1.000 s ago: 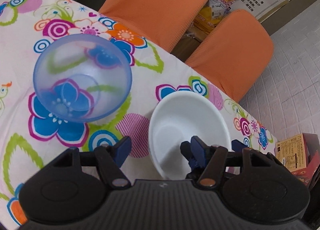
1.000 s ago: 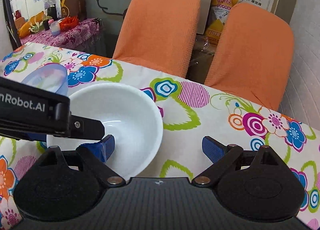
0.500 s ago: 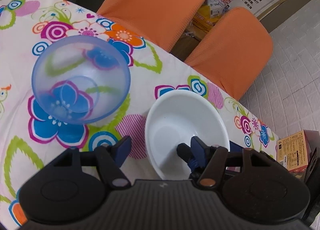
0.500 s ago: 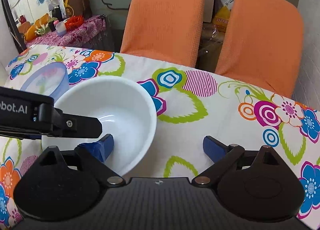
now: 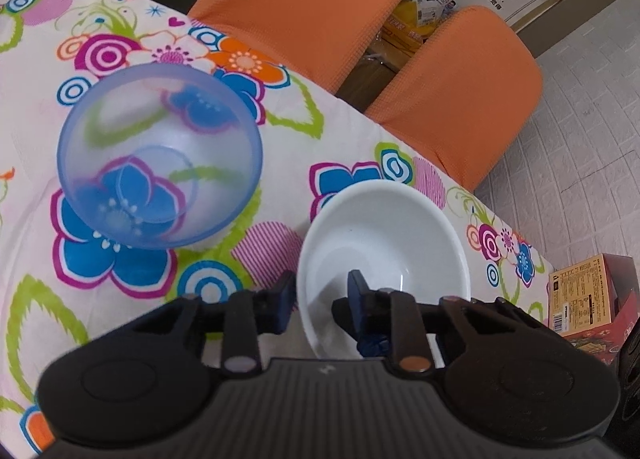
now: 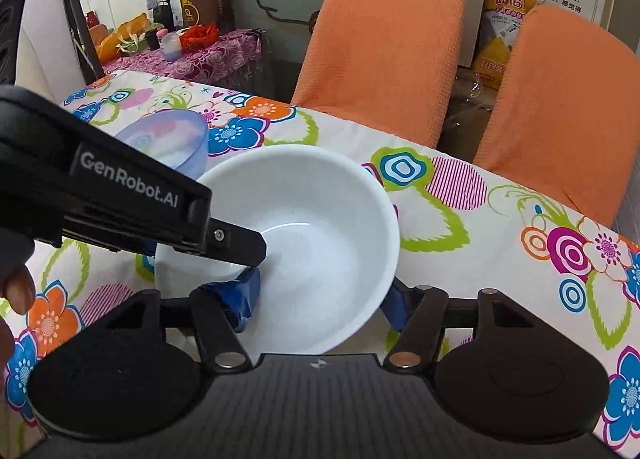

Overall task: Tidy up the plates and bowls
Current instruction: 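Carry the white bowl into the steel bowl and open the left gripper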

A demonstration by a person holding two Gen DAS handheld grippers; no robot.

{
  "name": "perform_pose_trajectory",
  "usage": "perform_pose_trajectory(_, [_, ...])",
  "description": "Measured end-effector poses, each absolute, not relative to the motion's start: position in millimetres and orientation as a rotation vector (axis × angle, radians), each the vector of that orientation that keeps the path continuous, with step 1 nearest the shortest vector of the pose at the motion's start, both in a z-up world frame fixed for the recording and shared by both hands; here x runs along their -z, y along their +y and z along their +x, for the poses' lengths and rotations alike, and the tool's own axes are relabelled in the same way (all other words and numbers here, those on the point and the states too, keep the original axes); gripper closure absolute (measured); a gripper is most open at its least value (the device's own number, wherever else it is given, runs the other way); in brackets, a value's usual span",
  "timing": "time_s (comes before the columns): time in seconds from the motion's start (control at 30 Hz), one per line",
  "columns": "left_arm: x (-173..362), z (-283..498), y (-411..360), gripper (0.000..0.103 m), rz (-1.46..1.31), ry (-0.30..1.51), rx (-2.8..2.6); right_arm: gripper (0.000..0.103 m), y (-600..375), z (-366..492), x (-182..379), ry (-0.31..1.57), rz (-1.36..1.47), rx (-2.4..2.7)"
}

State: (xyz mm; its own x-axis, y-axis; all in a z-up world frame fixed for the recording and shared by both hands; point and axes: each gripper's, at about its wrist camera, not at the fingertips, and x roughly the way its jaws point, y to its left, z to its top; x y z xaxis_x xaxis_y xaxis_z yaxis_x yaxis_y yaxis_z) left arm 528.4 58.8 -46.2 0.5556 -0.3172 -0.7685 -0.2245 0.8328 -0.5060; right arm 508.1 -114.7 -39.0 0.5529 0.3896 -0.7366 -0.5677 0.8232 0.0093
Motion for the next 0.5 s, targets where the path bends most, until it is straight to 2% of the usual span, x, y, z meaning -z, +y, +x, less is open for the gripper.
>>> perform_pose_trajectory(0.1, [41.5, 524.2, 53.1, 0.085, -0.578, 0.999, 0.059, 0.055, -110.5, 502.6, 36.8, 0.81, -0.244, -0.574])
perform_pose_trajectory(0.5, [11.6, 459.4, 44.6, 0.085, -0.572, 1.021, 0.144, 0.051, -122.8, 442.3, 10.9, 0.833, -0.219, -0.56])
